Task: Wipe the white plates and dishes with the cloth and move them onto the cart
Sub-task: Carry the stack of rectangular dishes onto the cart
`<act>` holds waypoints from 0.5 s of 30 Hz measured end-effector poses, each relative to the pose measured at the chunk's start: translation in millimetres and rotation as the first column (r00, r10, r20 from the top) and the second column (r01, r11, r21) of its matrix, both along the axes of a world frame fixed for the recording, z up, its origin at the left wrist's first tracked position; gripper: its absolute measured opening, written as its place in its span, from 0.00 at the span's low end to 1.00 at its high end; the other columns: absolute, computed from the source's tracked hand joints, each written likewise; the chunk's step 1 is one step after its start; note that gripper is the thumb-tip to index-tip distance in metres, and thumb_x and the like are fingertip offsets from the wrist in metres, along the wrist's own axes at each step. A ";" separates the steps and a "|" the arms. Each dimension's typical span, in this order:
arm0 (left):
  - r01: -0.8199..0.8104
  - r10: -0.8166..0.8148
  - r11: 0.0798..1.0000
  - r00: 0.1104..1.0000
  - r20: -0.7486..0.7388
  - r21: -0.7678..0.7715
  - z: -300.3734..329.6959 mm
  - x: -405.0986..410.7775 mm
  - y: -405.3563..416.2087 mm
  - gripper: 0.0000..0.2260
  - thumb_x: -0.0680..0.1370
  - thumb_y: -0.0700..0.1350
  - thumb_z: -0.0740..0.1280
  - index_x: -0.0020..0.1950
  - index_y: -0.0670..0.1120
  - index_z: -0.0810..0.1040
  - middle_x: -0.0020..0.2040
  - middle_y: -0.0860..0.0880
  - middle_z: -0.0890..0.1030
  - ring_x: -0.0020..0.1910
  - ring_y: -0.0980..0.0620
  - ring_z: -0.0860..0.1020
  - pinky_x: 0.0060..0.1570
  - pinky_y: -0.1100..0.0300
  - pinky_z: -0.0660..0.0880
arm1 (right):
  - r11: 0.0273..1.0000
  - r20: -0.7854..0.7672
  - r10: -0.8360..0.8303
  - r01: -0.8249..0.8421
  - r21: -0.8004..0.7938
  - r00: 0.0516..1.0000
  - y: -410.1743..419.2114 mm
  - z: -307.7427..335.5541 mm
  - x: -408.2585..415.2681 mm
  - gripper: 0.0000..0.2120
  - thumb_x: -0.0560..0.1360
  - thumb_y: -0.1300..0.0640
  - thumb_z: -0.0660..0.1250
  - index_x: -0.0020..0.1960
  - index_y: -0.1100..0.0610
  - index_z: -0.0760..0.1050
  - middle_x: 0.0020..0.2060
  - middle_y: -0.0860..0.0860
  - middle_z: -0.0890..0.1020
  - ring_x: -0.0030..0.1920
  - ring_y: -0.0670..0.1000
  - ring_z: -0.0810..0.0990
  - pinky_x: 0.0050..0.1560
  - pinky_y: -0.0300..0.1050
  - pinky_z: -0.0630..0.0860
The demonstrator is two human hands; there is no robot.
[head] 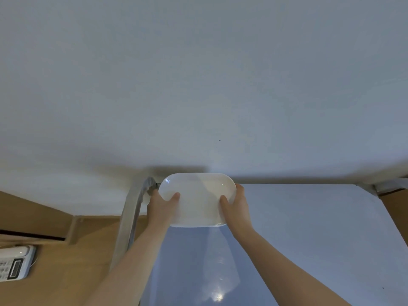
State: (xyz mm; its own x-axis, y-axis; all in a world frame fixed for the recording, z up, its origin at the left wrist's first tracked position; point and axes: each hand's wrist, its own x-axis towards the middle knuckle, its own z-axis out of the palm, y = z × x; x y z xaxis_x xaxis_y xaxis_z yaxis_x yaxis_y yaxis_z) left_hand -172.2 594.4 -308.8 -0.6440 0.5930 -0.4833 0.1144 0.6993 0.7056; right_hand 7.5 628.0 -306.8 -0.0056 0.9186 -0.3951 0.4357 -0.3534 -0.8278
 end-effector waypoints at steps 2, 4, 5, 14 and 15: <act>0.010 -0.010 1.000 1.000 0.004 0.002 0.4 1.7 -2.0 0.22 0.76 0.47 0.68 0.66 0.42 0.67 0.51 0.48 0.73 0.51 0.46 0.72 0.45 0.58 0.66 | 1.000 0.013 -0.003 0.003 -0.002 1.000 -0.7 -0.5 1.4 0.23 0.76 0.58 0.61 0.69 0.50 0.60 0.57 0.52 0.74 0.50 0.52 0.74 0.44 0.43 0.69; 0.019 -0.019 1.000 1.000 -0.005 -0.008 0.7 2.4 -3.6 0.21 0.76 0.47 0.68 0.65 0.42 0.67 0.50 0.48 0.73 0.50 0.47 0.71 0.44 0.58 0.66 | 1.000 0.021 0.002 -0.002 0.005 1.000 -2.0 -0.6 1.8 0.23 0.76 0.58 0.61 0.69 0.50 0.60 0.57 0.52 0.74 0.50 0.52 0.73 0.44 0.43 0.68; 0.021 -0.022 1.000 1.000 -0.006 -0.013 0.7 2.3 -4.1 0.21 0.76 0.47 0.68 0.65 0.41 0.67 0.49 0.49 0.72 0.48 0.47 0.71 0.44 0.58 0.66 | 1.000 0.020 0.001 -0.001 0.005 1.000 -2.7 -0.6 1.6 0.23 0.76 0.58 0.61 0.69 0.50 0.59 0.58 0.51 0.74 0.50 0.52 0.73 0.44 0.43 0.68; 0.017 -0.017 1.000 1.000 0.002 -0.023 0.6 4.9 -10.5 0.24 0.76 0.46 0.67 0.68 0.42 0.65 0.58 0.44 0.75 0.50 0.46 0.71 0.45 0.58 0.66 | 1.000 0.029 -0.016 0.016 0.006 0.999 -9.1 -2.0 0.0 0.22 0.76 0.58 0.60 0.69 0.50 0.60 0.57 0.51 0.74 0.49 0.51 0.73 0.45 0.43 0.68; 0.015 -0.015 0.999 1.000 -0.002 -0.029 0.6 5.5 -11.8 0.24 0.76 0.46 0.67 0.69 0.42 0.65 0.59 0.43 0.75 0.52 0.45 0.71 0.45 0.57 0.67 | 1.000 0.032 -0.023 0.023 0.005 0.999 -10.3 -2.1 -0.5 0.22 0.76 0.58 0.60 0.69 0.50 0.60 0.57 0.51 0.74 0.49 0.51 0.73 0.45 0.43 0.68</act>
